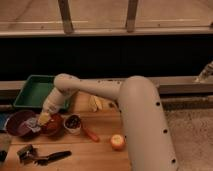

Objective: Place towel in red bowl

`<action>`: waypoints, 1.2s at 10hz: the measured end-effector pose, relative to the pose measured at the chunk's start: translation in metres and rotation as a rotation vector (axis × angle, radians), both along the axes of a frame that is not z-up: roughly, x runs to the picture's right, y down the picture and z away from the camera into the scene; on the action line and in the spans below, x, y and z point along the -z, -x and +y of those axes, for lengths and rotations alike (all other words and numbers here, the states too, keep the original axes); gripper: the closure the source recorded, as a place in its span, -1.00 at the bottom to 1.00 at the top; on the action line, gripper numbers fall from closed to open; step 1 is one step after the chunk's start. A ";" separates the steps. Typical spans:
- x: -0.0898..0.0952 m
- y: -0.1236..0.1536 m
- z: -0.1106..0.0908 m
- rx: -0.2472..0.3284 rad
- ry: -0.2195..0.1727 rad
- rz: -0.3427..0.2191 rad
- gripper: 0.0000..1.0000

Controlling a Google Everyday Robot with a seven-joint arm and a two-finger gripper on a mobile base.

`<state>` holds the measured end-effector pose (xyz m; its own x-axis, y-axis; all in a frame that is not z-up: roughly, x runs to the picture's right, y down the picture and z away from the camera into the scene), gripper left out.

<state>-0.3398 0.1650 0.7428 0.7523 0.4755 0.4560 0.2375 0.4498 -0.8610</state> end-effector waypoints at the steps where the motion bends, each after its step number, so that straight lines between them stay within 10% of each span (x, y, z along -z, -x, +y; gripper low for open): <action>1: -0.004 -0.002 0.000 0.007 0.001 0.004 0.39; 6: -0.015 -0.031 -0.004 -0.022 -0.005 0.061 -0.54; 12: -0.010 -0.025 -0.012 -0.046 -0.020 0.005 -0.55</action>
